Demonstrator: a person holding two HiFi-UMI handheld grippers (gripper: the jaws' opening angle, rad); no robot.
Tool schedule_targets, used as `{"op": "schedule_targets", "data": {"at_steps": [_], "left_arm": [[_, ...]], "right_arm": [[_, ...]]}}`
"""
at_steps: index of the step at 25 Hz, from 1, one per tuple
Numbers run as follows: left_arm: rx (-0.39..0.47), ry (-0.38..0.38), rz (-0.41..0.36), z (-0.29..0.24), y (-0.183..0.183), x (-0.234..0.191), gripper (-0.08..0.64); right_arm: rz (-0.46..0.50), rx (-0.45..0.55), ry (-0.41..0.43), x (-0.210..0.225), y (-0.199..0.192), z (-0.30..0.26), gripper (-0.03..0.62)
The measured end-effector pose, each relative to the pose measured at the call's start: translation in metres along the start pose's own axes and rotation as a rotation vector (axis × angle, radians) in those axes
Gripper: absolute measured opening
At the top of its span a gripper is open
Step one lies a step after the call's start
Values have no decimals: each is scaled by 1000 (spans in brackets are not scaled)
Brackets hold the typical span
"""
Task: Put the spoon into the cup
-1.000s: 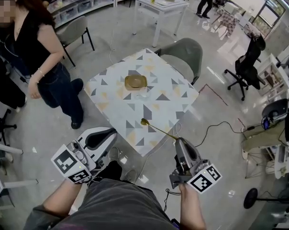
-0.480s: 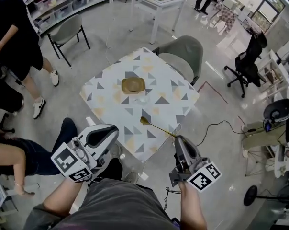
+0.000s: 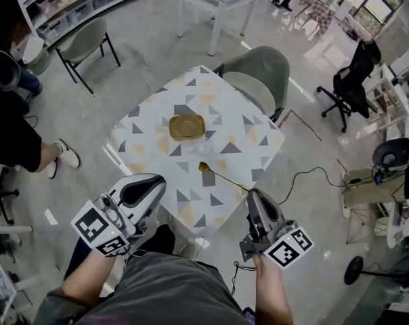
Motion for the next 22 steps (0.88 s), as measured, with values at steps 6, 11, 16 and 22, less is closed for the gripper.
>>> {"op": "schedule_targets", "data": {"at_steps": [6, 11, 16, 22], "left_arm": [[-21, -11, 24, -17, -3, -45, 38], [-51, -22, 45, -29, -7, -85, 38], [-76, -38, 70, -40, -13, -122, 38], [-107, -75, 97, -55, -22, -161, 38]], "right_arm": [[1, -15, -47, 14, -7, -37, 21], [-5, -27, -96, 26, -14, -66, 21], [-4, -35, -139, 35, -19, -93, 21], [8, -48, -187, 47, -27, -122, 21]]}}
Point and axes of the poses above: the fingertips, and each gripper's own axes: z backward along the fingers, x to its right, y out of its top, the point moved 8 cm from there along z, backward along the fingers, and after that the axes turned 9 degrees about x, right-handed, at the moved point
